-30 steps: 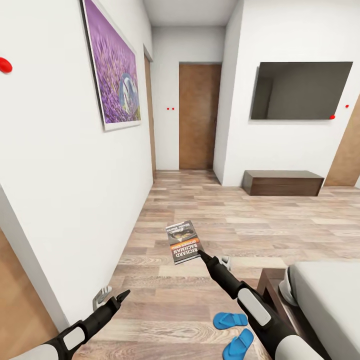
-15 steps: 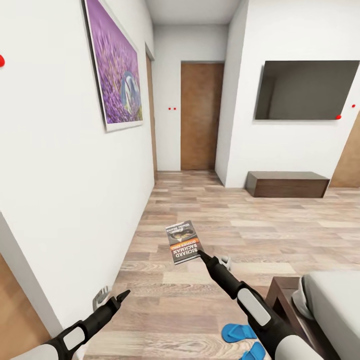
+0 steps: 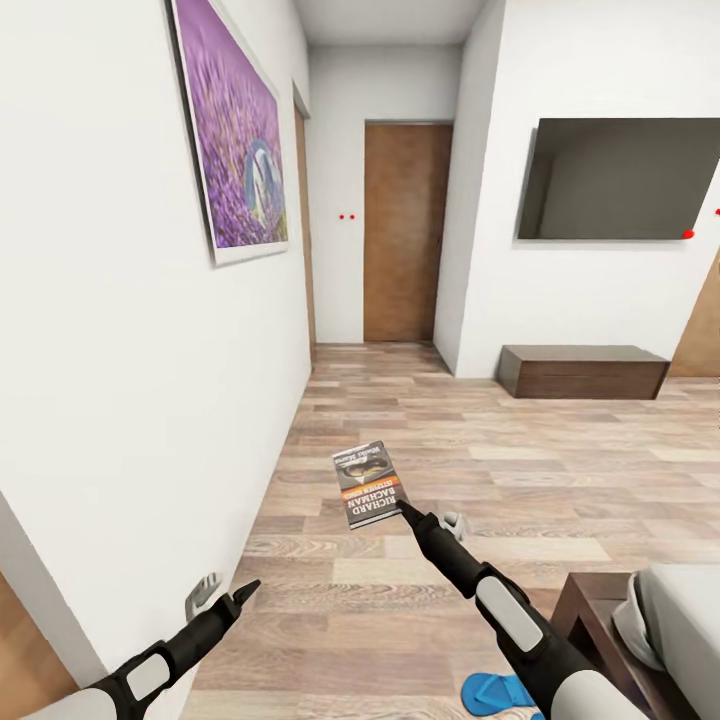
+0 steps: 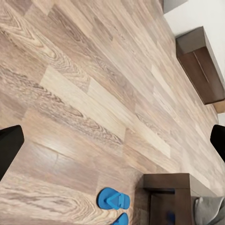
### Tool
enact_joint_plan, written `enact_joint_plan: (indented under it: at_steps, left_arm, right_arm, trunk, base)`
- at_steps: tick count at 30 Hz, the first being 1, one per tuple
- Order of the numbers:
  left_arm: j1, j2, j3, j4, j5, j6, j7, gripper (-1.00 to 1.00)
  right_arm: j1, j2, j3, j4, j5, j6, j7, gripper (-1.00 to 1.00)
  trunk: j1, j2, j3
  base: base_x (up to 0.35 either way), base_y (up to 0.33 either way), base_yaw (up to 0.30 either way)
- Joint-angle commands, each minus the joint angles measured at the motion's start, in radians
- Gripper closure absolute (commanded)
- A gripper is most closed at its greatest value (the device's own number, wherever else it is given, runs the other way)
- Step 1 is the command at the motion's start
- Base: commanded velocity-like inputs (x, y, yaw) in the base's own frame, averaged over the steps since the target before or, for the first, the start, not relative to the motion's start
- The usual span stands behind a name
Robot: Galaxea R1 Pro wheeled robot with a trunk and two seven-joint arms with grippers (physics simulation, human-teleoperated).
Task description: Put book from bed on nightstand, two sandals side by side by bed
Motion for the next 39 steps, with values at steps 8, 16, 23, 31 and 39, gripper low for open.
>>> enact_joint_plan:
  at_steps: [8, 16, 23, 31, 39]
  left_arm:
    - [-0.001, 0.000, 0.007, 0.000, -0.002, 0.004, -0.004, -1.00]
    - [0.000, 0.000, 0.007, 0.000, -0.002, 0.004, -0.004, -1.00]
    - [0.000, 0.000, 0.007, 0.001, -0.002, 0.005, -0.004, -1.00]
    - [0.000, 0.000, 0.008, 0.001, -0.002, 0.006, -0.004, -1.00]
    - [0.000, 0.000, 0.008, 0.001, -0.002, 0.006, -0.004, -1.00]
  right_arm:
    - [-0.001, -0.003, 0.004, 0.000, -0.012, 0.004, 0.002, 1.00]
    - [-0.001, -0.004, 0.004, 0.000, -0.011, 0.004, 0.002, 1.00]
    - [-0.001, -0.005, 0.004, 0.000, -0.011, 0.004, 0.002, 1.00]
    - [-0.001, -0.004, 0.004, 0.000, -0.011, 0.006, 0.002, 1.00]
    - [-0.001, -0.004, 0.004, 0.000, -0.013, 0.007, 0.002, 1.00]
  trunk:
    - [0.000, 0.000, -0.001]
    - [0.000, 0.000, -0.001]
    - [0.000, 0.000, -0.001]
    - [0.000, 0.000, -0.001]
    - [0.000, 0.000, -0.001]
  base:
    - [0.062, 0.009, -0.124]
    - [0.008, 0.001, -0.040]
    - [0.014, 0.000, -0.005]
    - [0.095, 0.000, -0.001]
    - [0.127, 0.000, 0.000]
